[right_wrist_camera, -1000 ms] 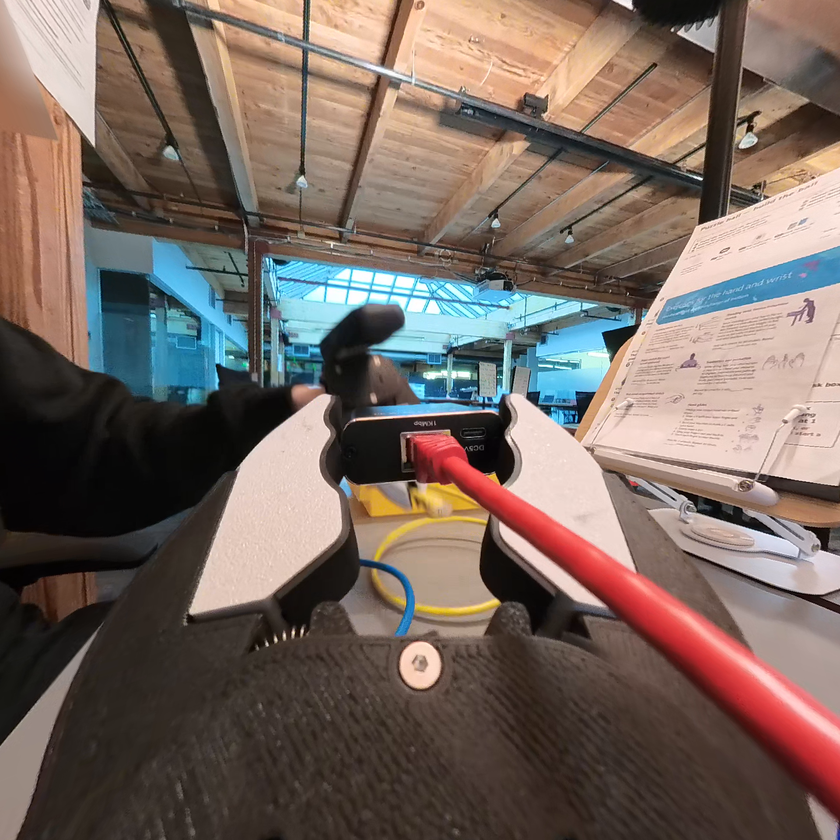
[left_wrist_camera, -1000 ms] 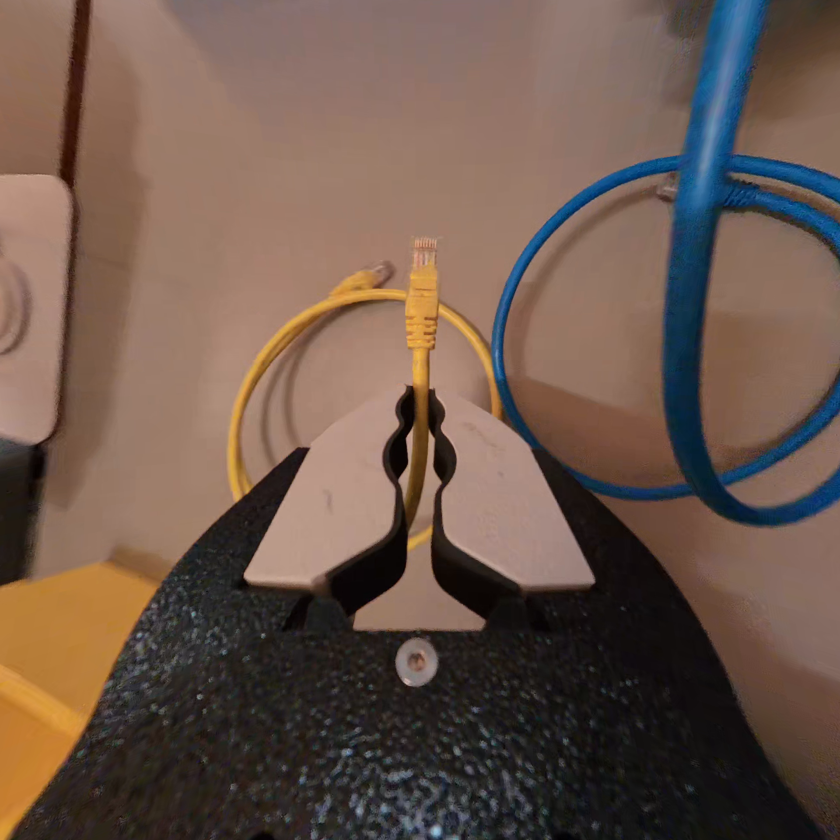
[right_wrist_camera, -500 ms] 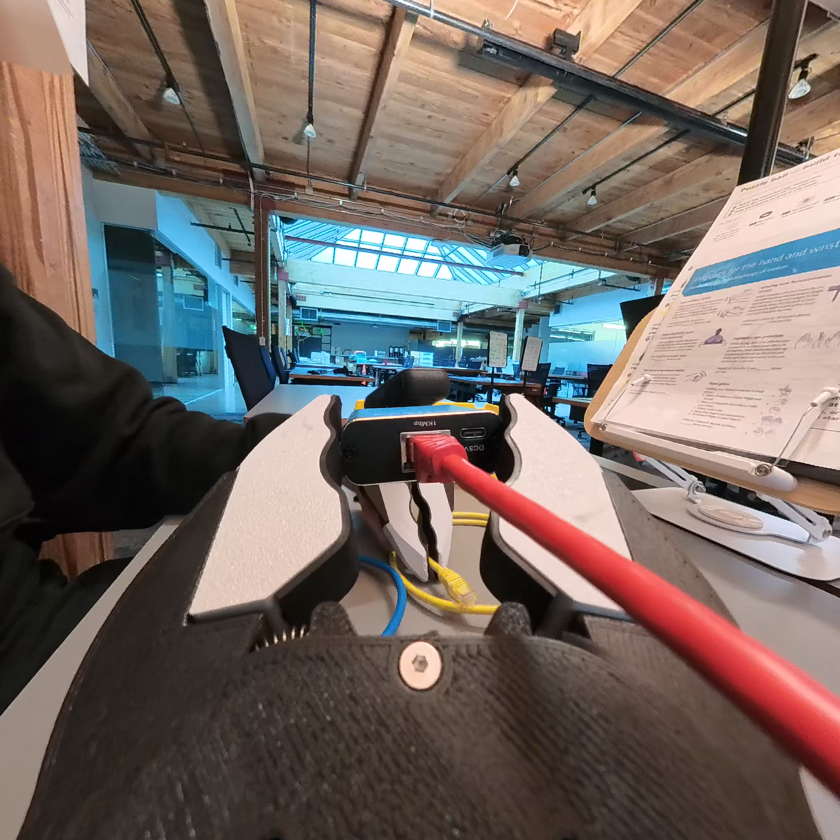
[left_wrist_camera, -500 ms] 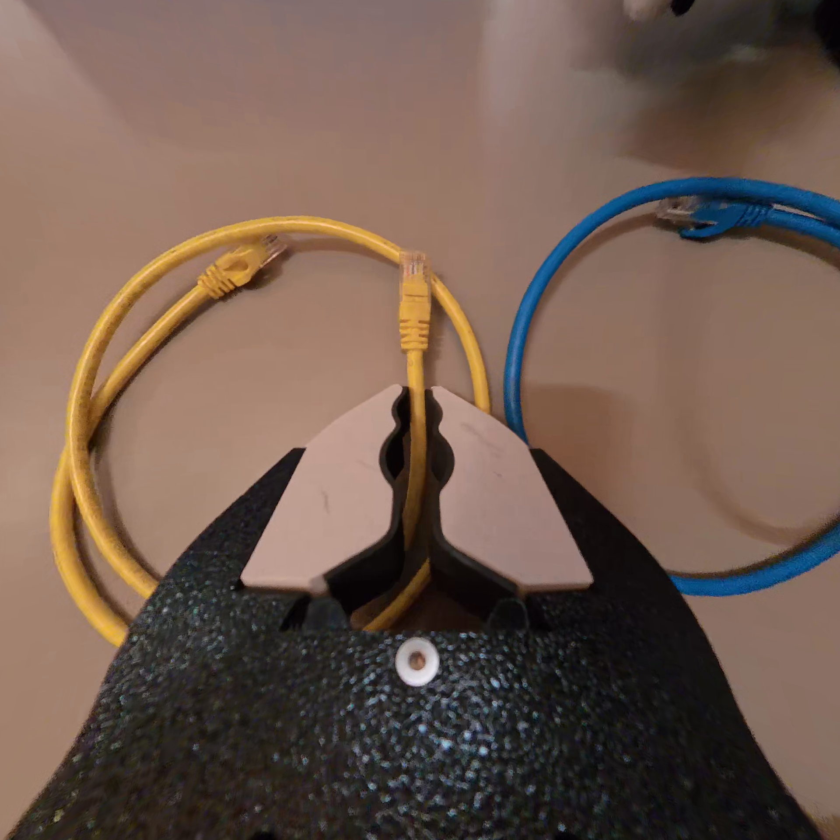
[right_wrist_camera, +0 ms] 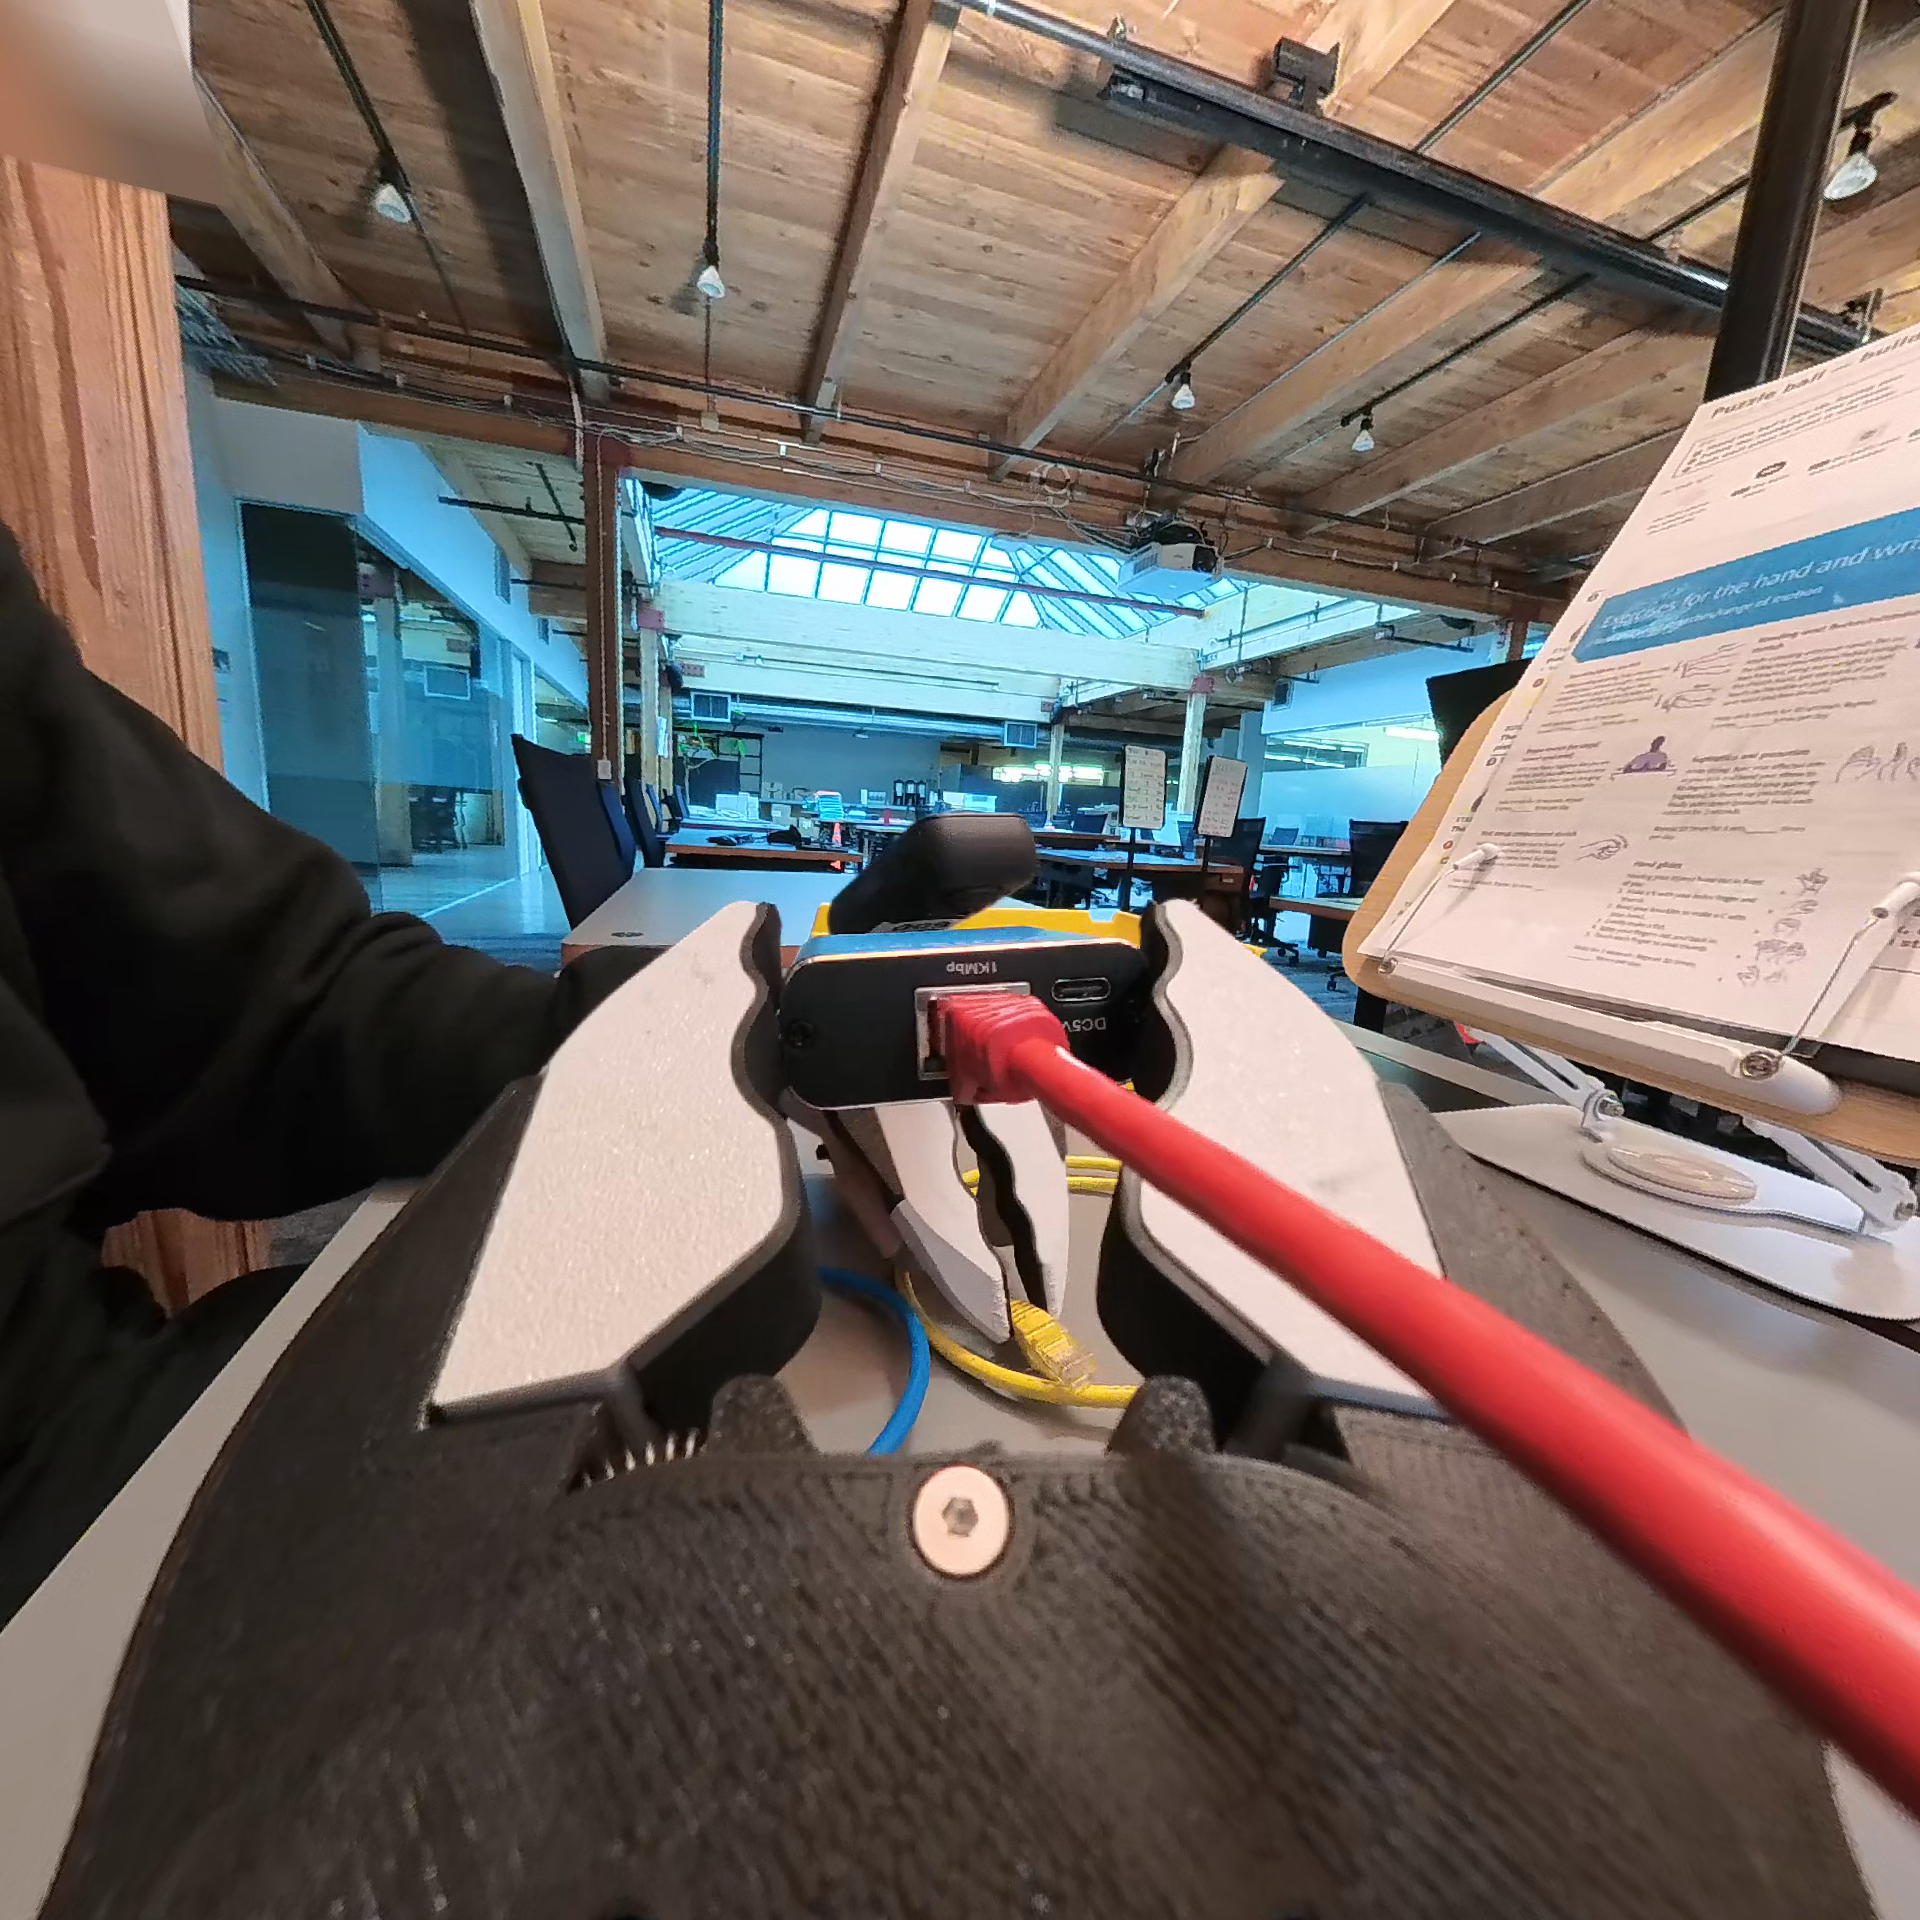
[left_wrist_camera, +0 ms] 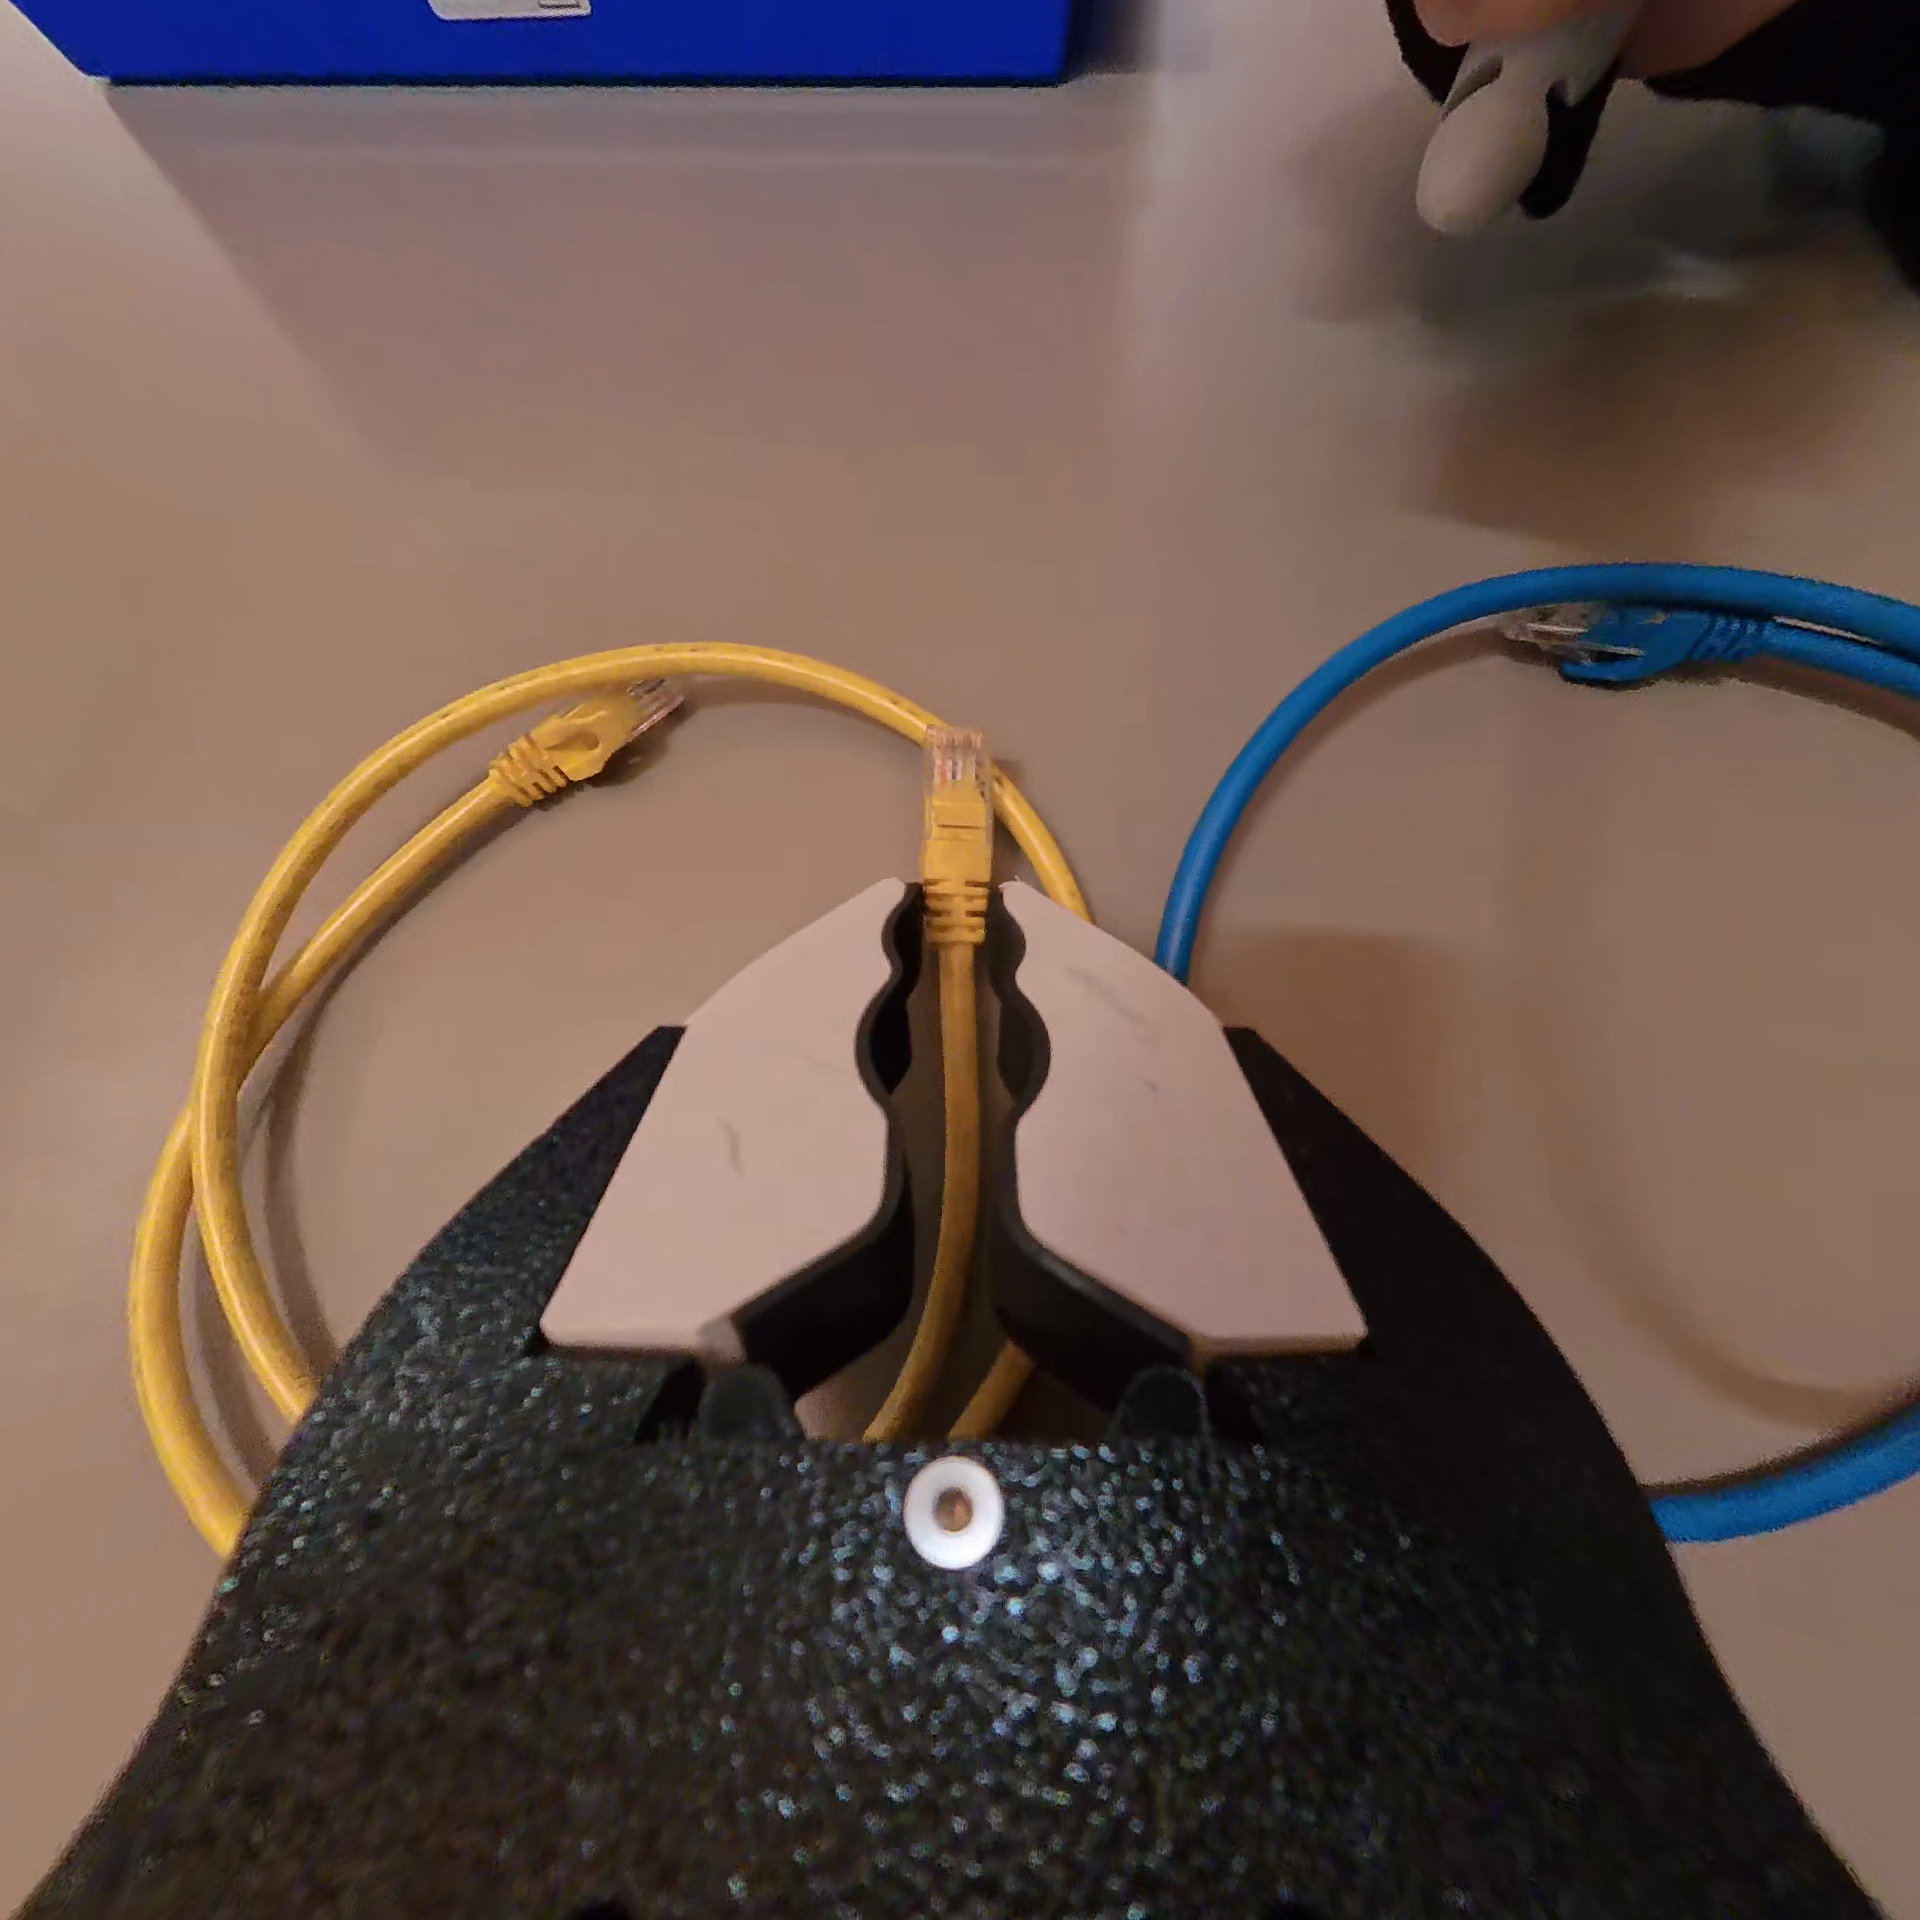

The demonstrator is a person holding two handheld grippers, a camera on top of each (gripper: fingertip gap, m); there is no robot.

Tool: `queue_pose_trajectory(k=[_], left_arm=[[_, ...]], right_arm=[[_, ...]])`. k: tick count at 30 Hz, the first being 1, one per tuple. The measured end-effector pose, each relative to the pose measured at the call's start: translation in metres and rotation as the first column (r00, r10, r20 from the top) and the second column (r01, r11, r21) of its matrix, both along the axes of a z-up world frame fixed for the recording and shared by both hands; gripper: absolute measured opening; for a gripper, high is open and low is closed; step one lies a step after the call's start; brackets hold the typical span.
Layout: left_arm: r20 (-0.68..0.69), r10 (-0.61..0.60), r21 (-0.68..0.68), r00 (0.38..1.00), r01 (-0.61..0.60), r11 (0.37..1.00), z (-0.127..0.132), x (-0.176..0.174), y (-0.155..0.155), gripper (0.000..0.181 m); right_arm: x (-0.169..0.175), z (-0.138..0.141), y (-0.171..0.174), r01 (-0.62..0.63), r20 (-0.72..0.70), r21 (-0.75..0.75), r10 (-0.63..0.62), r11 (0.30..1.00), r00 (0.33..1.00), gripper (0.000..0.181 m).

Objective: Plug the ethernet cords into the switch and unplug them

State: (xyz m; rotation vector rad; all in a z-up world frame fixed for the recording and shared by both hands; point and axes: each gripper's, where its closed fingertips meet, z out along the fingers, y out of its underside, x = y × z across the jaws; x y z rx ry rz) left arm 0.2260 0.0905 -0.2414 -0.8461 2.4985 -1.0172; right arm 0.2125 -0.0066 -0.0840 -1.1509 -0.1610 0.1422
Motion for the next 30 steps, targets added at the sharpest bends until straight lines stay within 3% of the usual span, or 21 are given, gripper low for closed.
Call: queue_pose_trajectory(k=[5,11,15,22,30], left_arm=[[0.028,0.02,0.024,0.999,-0.021,0.999,0.01,0.003,0.007,0.011],[-0.004,-0.059,0.083,0.998,0.06,0.995,0.086,-0.006,0.001,0.011],[-0.036,-0.137,0.073,0.99,0.14,0.987,0.124,-0.019,-0.022,0.011],[-0.069,-0.259,0.095,0.963,0.265,0.96,0.12,-0.027,-0.045,0.011],[-0.071,-0.321,-0.025,0.944,0.32,0.947,0.122,-0.03,-0.047,0.01]], right_arm=[[-0.001,0.0,0.001,-0.01,-0.006,-0.004,0.01,1.0,1.0,0.066],[-0.003,0.002,0.0,-0.047,-0.035,0.016,0.047,0.999,0.998,0.066],[-0.005,0.006,-0.002,-0.072,-0.057,0.05,0.075,0.996,0.996,0.067],[-0.008,0.006,0.0,-0.086,-0.063,0.054,0.089,0.995,0.994,0.067],[-0.007,0.003,0.004,-0.07,-0.057,0.029,0.072,0.997,0.996,0.067]])
